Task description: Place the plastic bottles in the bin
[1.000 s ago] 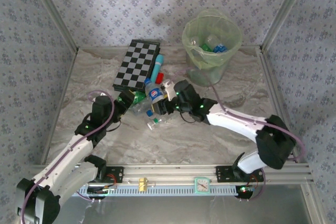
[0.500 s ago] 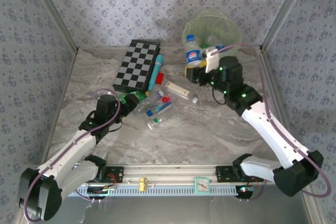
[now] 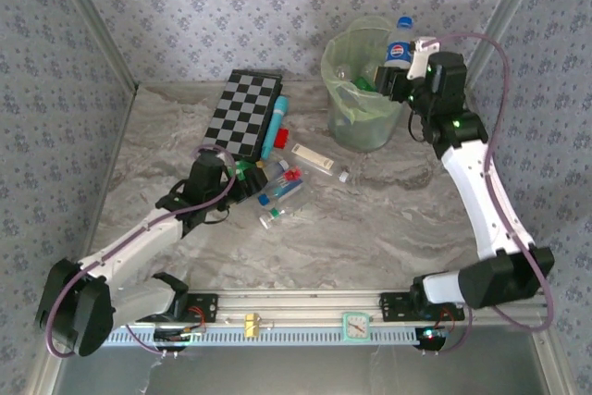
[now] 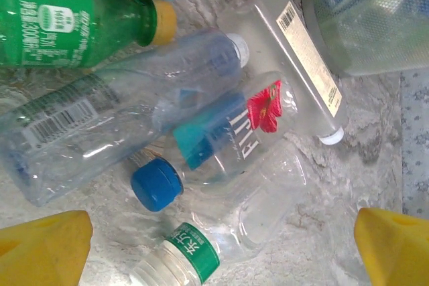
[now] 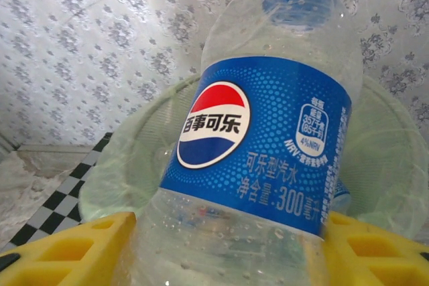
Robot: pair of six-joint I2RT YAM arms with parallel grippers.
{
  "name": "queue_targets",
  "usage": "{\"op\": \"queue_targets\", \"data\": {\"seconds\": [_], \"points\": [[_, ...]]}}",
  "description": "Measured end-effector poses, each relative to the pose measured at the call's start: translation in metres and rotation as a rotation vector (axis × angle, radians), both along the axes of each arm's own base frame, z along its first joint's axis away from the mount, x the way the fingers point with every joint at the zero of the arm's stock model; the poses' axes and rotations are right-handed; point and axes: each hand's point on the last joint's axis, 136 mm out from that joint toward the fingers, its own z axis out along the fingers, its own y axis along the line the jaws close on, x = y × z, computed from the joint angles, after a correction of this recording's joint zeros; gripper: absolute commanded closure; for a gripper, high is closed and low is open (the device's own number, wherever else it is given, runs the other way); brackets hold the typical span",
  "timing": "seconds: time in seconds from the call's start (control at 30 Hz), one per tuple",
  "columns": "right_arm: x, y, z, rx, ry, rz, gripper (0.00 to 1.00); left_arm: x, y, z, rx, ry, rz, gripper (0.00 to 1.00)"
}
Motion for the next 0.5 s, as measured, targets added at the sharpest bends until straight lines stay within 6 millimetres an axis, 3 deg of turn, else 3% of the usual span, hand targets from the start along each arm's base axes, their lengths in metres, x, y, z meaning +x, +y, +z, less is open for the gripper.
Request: {"op": "queue_targets", "data": {"seconds": [0.23, 0.5], "points": [[0.048, 0.0, -0.035, -0.002, 0.161, 0.001, 0.49, -0.009, -0.002, -0.007, 0.042, 0.017, -0.039, 0.0], [0.075, 0.005, -0.08, 0.036, 0.336, 0.02, 0.42, -0.014, 0.002, 0.001, 0.053, -0.004, -0.034, 0.0]]}}
